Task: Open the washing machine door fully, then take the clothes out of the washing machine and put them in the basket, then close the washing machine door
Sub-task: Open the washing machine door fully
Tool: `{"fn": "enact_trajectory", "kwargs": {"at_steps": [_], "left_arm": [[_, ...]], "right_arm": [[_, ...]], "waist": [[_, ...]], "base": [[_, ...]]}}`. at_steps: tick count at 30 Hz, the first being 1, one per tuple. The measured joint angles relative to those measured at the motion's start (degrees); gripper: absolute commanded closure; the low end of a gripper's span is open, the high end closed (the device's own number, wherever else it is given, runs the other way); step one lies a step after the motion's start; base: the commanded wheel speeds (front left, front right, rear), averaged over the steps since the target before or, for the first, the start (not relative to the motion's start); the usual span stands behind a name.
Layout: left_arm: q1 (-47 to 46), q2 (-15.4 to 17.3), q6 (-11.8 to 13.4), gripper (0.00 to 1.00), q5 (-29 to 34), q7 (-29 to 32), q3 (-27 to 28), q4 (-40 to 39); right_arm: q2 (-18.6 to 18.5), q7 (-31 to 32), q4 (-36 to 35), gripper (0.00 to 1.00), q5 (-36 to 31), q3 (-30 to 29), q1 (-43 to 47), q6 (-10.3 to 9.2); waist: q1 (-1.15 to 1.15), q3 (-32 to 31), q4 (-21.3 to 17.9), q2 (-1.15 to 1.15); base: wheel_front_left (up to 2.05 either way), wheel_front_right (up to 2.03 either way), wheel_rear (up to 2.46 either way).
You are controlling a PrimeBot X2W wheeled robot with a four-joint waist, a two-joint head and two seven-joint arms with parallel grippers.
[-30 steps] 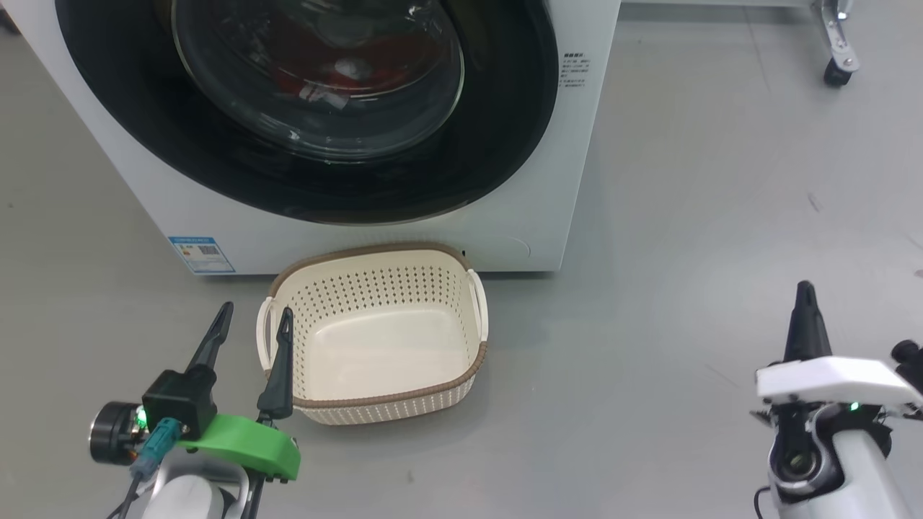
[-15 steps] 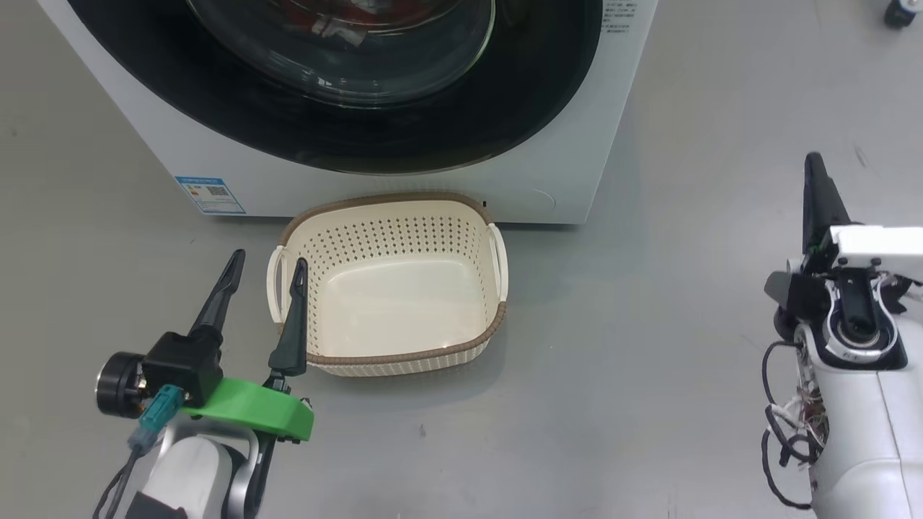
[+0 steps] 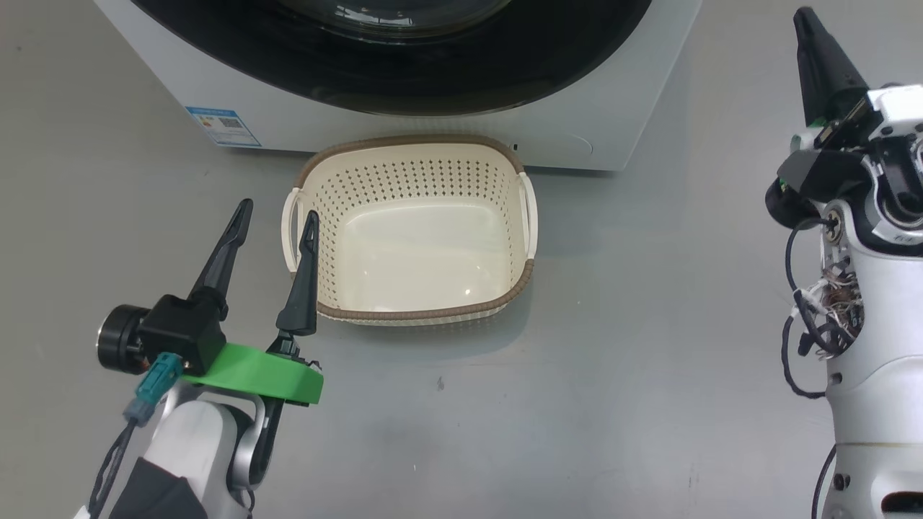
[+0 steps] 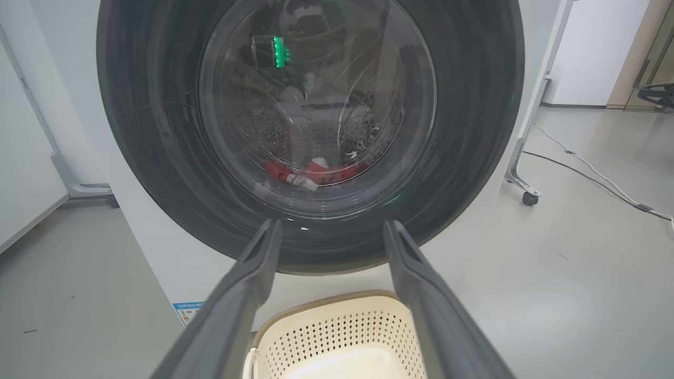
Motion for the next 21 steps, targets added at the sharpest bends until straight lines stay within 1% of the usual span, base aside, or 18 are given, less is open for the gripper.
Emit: {"fn": "enact_trajectory", "kwargs": {"at_steps": [5,10,15,21], "left_arm": [[-1.2,-1.0,-0.5,0.0,0.0,0.0,0.1,-0.7],[-2.1,-1.2,-0.7,0.0,0.0,0.0,0.1,-1.1],[-3.2,-1.6,-1.1,0.0,0.2,0.0,0.1,-1.5],[-4.2,-2.1,-1.5,0.0,0.6,0.0,-0.3,-1.6]], "right_arm": [[-2.1,3.3,0.7,1.0,0.4,0.7,-5.0,-1.54],[-4.0,5.5,1.9,1.0,0.4,1.6,-9.4,-3.42],[-4.8,7.1,3.3,1.0,0.4,2.2,-14.2,-5.03],[-6.2,9.0,5.3,1.0,0.0,3.5,-18.8,-6.42]], "waist": [[0.0,2.3,1.1,0.0],[0.0,4.5,2.2,0.0],[0.0,6.6,3.1,0.0],[0.0,8.8,4.3,0.0]], "base": [[0.0,0.0,0.0],[0.0,0.0,0.0],[0.0,0.0,0.0],[0.0,0.0,0.0]]}}
